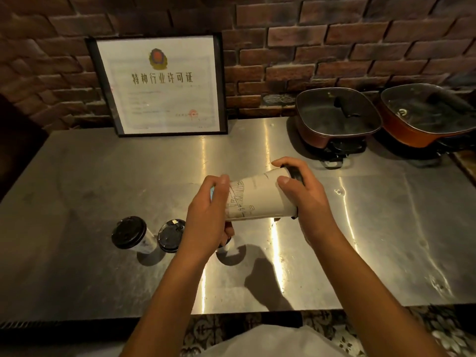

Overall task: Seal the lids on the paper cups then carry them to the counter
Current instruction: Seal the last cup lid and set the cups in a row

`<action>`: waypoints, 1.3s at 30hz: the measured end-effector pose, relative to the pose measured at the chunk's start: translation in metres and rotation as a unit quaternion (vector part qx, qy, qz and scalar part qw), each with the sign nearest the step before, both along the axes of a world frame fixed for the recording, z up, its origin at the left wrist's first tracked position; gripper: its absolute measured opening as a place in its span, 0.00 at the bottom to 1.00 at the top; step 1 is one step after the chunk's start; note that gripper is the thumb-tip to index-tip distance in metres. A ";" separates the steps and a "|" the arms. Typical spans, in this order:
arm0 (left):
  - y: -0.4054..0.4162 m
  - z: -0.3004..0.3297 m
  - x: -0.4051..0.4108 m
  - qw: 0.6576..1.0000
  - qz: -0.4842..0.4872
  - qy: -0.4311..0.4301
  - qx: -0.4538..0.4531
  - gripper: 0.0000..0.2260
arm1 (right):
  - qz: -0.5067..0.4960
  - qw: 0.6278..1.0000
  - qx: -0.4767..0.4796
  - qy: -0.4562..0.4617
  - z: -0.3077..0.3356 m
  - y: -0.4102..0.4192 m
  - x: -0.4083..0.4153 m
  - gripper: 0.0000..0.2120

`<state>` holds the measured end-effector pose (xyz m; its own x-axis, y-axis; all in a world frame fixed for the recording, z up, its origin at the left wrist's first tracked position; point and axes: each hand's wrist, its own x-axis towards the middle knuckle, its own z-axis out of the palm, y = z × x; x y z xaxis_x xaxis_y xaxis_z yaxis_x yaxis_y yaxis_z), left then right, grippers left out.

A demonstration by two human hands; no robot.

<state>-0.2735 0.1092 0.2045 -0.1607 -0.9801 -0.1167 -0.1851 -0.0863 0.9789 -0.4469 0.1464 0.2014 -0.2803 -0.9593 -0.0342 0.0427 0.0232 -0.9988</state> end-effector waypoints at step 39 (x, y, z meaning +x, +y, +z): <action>0.009 -0.006 0.018 0.951 0.024 -0.040 -0.305 0.08 | -0.001 0.984 0.108 -0.142 0.018 0.016 0.020 0.20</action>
<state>-0.2560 0.1184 0.1987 -0.1284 -0.8755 0.4658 -0.2716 0.4828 0.8325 -0.4267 0.1620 0.2192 -0.2313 -0.9209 -0.3138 0.3197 0.2326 -0.9185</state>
